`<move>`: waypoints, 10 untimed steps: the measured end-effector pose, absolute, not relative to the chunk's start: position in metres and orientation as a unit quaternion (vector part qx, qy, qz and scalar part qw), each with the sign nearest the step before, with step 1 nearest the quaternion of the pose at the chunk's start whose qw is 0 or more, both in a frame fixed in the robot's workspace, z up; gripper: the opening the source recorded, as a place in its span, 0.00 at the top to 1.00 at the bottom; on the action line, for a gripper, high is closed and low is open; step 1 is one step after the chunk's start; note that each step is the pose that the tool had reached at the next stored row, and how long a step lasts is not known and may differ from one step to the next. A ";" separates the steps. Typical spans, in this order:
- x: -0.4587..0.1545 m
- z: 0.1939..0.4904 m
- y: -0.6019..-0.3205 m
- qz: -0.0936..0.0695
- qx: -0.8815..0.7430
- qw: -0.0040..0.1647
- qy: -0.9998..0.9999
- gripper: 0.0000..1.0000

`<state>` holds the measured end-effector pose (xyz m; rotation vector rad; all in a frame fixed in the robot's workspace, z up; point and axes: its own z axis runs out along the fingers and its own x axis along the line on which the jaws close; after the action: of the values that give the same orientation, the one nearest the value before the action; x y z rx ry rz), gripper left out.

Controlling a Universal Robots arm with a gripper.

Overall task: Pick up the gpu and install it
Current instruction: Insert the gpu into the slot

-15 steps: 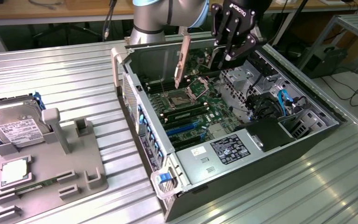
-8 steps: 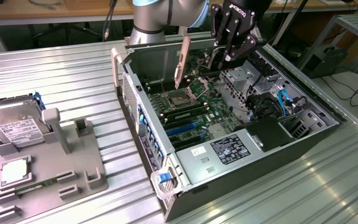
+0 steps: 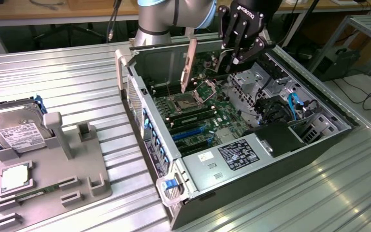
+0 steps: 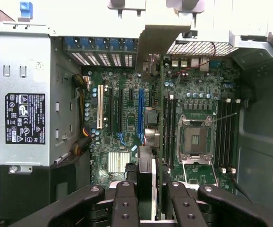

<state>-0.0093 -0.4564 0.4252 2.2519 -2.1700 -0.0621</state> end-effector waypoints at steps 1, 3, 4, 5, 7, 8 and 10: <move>-0.009 0.425 -0.456 -0.020 0.720 0.007 -0.694 0.72; -0.009 0.424 -0.456 -0.020 0.720 0.007 -0.693 0.72; -0.009 0.423 -0.456 -0.020 0.720 0.007 -0.693 0.72; -0.009 0.423 -0.456 -0.020 0.721 0.007 -0.693 0.72; -0.009 0.422 -0.456 -0.020 0.721 0.007 -0.693 0.72; -0.009 0.422 -0.456 -0.020 0.721 0.007 -0.693 0.72; -0.009 0.421 -0.456 -0.020 0.721 0.007 -0.693 0.72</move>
<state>-0.0093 -0.4564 0.4214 2.2555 -2.1662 -0.0621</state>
